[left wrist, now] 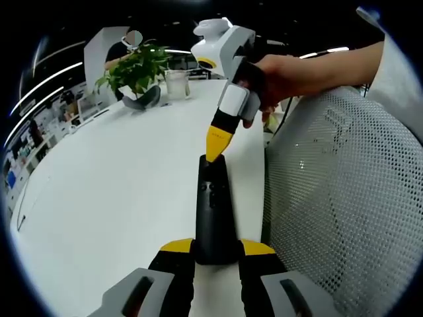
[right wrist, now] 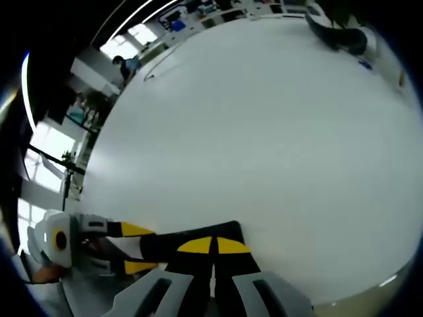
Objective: Press the specified remote control buttons in sequence, fully releasing each button before pressing the next.
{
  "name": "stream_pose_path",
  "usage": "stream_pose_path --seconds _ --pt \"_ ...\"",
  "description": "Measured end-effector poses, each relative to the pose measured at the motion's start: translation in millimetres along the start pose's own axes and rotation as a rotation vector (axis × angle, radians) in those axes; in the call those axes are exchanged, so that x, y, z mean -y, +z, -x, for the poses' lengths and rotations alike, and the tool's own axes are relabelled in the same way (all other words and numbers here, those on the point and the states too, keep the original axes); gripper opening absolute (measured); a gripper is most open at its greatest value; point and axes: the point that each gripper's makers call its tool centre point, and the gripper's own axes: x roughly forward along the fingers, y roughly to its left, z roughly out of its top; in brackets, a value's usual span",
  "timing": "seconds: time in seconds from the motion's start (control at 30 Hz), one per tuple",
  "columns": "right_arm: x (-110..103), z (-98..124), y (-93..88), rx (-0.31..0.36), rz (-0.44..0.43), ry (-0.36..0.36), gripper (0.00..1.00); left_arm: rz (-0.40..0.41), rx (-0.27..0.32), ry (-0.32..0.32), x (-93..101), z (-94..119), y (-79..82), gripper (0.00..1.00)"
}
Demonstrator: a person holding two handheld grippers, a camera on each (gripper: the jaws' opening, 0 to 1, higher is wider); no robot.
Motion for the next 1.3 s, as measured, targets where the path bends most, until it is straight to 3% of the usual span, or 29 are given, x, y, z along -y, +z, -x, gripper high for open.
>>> stream_pose_path --seconds 0.7,1.3 --pt "0.6 0.8 -0.4 -0.004 -0.078 0.030 0.00 -0.003 0.010 0.000 0.2 -1.3 0.6 0.25" --pt "0.2 0.0 -1.3 -0.006 -0.046 0.014 0.00 -0.003 0.010 0.001 0.8 -1.6 0.1 0.25"
